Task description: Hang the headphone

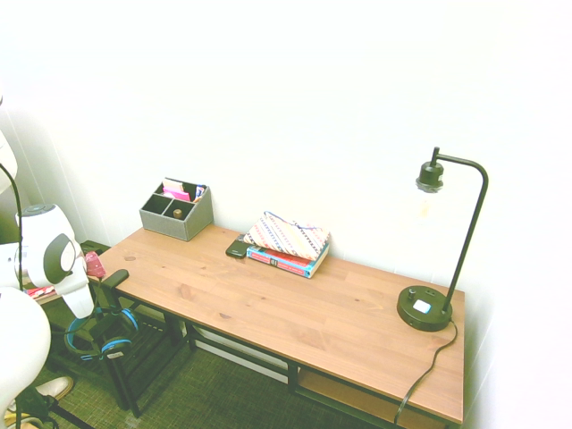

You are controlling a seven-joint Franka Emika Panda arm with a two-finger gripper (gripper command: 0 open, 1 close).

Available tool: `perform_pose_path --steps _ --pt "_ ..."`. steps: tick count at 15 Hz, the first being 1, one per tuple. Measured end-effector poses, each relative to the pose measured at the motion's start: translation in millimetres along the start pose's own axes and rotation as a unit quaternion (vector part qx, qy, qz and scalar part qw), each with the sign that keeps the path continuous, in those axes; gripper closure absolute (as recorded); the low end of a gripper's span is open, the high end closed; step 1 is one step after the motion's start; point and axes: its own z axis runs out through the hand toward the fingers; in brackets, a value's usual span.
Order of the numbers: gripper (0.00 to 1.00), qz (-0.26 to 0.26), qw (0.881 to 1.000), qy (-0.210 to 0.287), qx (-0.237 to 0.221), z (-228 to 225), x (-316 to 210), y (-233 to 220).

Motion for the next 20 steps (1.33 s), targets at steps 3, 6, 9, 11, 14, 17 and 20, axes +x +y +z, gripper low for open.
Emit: perform_pose_path --steps 3,6,9,11,14,17,20 --pt "0.00 0.002 1.000 -0.001 -0.003 0 0 -2" --pt "0.00 0.003 1.000 -0.001 -0.007 1 2 -2" --pt "0.00 0.005 1.000 0.000 -0.010 2 7 -4" --pt "0.00 0.006 1.000 0.000 -0.010 2 8 -5" --pt "0.00 0.010 1.000 -0.001 -0.012 3 14 -6" --pt "0.00 0.009 1.000 -0.015 -0.016 -11 20 -8" --pt "0.00 -0.053 0.997 -0.027 -0.052 -53 41 -4"
